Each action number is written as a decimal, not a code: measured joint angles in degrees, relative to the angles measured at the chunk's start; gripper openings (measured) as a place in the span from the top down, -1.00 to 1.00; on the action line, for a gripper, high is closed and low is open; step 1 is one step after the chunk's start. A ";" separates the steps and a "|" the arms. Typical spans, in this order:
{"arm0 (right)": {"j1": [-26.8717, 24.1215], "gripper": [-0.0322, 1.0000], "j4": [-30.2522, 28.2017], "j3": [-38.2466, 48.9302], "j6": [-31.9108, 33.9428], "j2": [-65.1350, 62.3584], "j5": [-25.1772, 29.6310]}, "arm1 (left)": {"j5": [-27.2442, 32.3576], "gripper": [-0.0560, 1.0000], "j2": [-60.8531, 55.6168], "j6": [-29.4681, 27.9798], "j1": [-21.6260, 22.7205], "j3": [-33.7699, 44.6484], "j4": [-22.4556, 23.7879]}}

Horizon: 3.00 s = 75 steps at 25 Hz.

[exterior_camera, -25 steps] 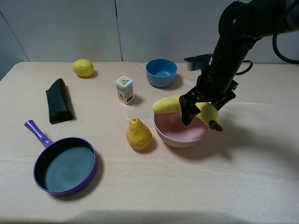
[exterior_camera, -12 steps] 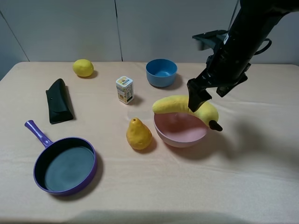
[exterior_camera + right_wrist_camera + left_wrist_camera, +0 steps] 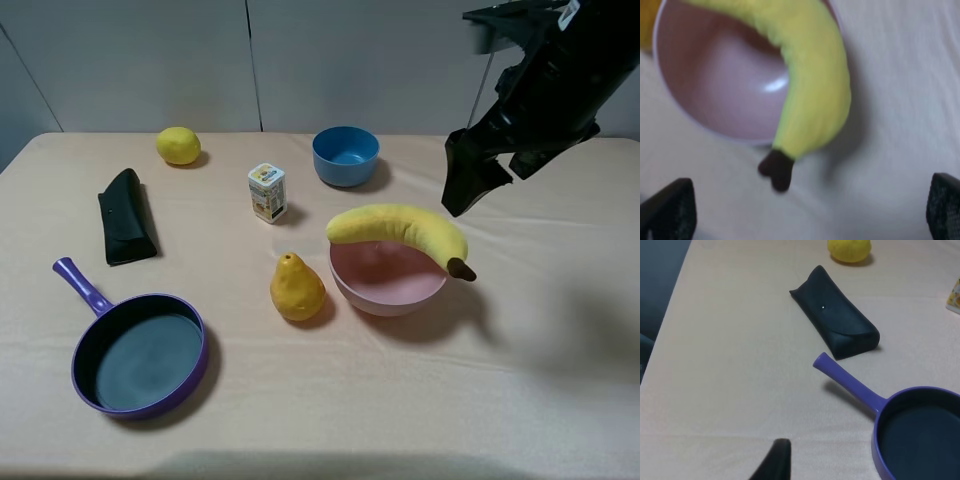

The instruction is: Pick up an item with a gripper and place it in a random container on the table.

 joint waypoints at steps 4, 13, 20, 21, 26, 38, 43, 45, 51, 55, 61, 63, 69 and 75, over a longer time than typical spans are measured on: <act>0.00 -0.41 0.00 0.00 2.18 -3.87 3.64 | 0.00 -0.94 0.00 0.00 0.00 0.00 0.00; 0.00 -0.41 0.00 2.12 5.78 -13.53 4.35 | 0.00 -0.94 0.00 0.00 0.00 0.00 0.00; 0.00 -0.41 -0.12 10.89 6.25 -24.32 4.51 | 0.00 -0.94 0.00 0.00 0.00 0.00 0.00; 0.00 -0.41 -0.12 11.90 6.45 -26.13 4.51 | 0.00 -0.94 0.00 0.00 0.00 0.00 0.00; 0.00 -0.41 -0.26 16.66 6.86 -35.91 4.62 | 0.00 -0.94 0.00 0.00 0.00 0.00 0.00; -14.93 -0.41 -2.13 27.65 7.03 -61.74 4.24 | 0.00 -0.94 0.00 0.00 0.00 0.00 0.00; -22.64 -0.41 -3.19 30.81 7.03 -71.27 2.87 | 0.00 -0.94 0.00 0.00 0.00 0.00 0.00; -24.44 -0.41 -3.57 32.16 7.03 -74.69 2.27 | 0.00 -0.94 0.00 0.00 0.00 0.00 0.00; -26.01 -0.41 -4.04 36.05 7.04 -84.53 1.12 | 0.00 -0.94 0.00 0.00 0.00 0.00 0.00; -26.01 -0.41 -4.04 37.56 7.04 -85.49 1.52 | 0.00 -0.94 0.00 0.00 0.00 0.00 0.00; -26.01 -0.41 -4.18 38.09 7.04 -85.66 -1.50 | 0.00 -0.94 0.00 0.00 0.00 0.00 0.00; -26.01 -0.41 -4.18 38.91 7.04 -85.66 -3.97 | 0.00 -0.94 0.00 0.00 0.00 0.00 0.00; -26.01 -0.41 -4.06 40.21 7.04 -85.66 -6.01 | 0.00 -0.94 0.00 0.00 0.00 0.00 0.00; -26.01 -0.41 -4.02 40.21 7.04 -85.66 -6.01 | 0.00 -0.94 0.00 0.00 0.00 0.00 0.00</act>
